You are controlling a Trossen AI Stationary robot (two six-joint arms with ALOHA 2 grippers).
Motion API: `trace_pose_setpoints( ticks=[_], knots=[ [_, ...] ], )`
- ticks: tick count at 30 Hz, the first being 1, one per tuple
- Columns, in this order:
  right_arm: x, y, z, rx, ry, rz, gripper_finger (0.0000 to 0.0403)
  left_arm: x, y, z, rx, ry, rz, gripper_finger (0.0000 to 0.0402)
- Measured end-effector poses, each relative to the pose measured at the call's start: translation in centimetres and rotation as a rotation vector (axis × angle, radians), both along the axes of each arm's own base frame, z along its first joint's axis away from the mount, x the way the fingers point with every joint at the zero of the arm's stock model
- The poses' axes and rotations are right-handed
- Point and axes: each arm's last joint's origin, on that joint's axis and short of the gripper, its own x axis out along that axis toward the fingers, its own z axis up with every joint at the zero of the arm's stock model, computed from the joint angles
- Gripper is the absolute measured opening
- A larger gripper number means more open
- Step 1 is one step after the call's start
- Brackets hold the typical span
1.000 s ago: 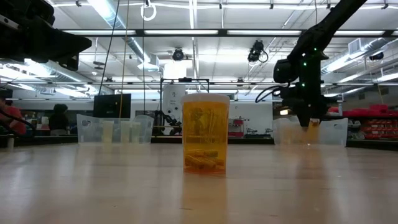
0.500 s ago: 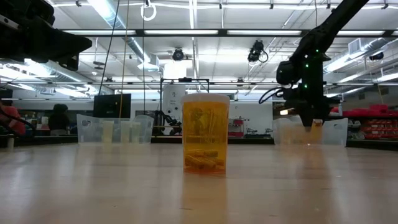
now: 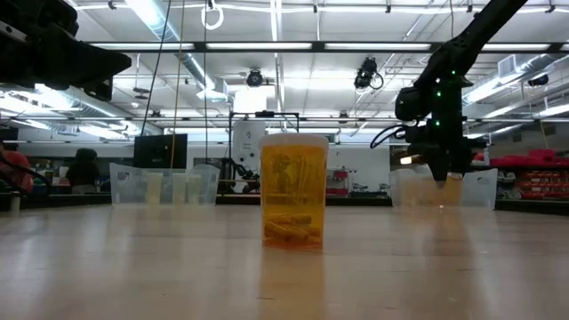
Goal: Pick and place medicine bottles into bin by pill shape (circle, oval)
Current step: Put the right orange capsule bottle into the right transparent bin
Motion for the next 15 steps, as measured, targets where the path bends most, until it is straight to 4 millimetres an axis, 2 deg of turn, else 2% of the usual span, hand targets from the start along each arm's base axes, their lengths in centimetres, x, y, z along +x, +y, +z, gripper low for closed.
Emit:
trace_pose_setpoints(
  ticks=[15],
  knots=[
    [0.18,-0.32,0.64,-0.029,0.015,0.001,0.0252,0.0,0.0,-0.01,0.0,0.0,0.0,0.0023]
  ],
)
